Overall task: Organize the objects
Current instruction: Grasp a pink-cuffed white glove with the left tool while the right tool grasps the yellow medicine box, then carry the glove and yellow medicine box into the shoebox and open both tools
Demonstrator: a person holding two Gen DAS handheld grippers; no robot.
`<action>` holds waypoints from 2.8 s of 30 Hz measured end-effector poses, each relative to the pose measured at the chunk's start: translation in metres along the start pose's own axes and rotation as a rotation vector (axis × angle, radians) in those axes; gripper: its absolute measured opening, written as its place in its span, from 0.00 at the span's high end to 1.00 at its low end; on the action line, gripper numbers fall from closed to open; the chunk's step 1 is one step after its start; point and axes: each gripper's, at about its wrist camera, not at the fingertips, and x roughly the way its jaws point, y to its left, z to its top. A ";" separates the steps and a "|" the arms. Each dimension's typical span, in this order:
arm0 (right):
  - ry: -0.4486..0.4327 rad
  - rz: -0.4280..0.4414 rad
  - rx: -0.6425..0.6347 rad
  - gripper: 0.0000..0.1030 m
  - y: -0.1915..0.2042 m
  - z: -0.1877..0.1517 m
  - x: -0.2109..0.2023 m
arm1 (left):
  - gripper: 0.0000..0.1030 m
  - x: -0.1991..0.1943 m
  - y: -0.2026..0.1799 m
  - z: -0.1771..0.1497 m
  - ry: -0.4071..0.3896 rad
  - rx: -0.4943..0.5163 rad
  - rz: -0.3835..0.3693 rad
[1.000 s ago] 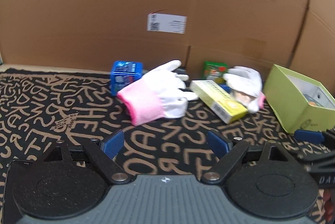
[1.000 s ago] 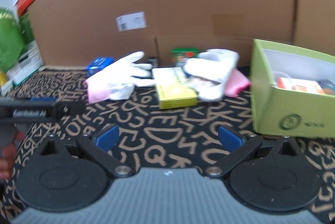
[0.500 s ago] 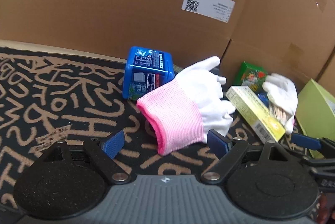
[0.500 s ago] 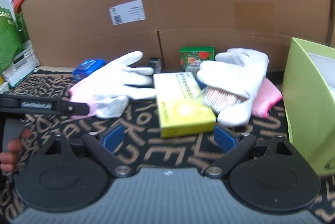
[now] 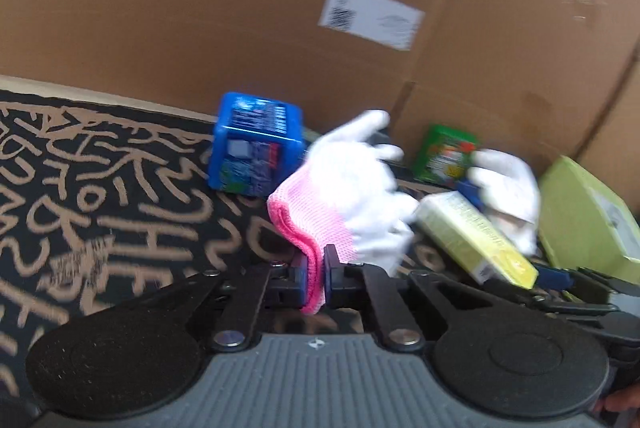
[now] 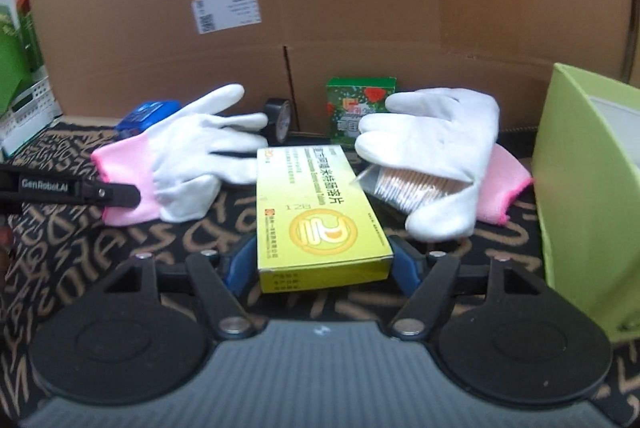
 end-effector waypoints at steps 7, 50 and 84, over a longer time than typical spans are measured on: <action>0.060 0.014 -0.051 0.33 0.010 -0.037 -0.076 | 0.95 -0.061 -0.028 -0.047 0.080 0.088 -0.123; 0.161 0.039 -0.182 0.35 0.031 -0.060 -0.092 | 0.82 -0.021 -0.064 -0.059 0.152 0.349 0.010; -0.205 -0.429 0.029 0.36 -0.158 0.031 -0.226 | 0.92 -0.006 -0.290 0.024 0.029 0.384 -0.407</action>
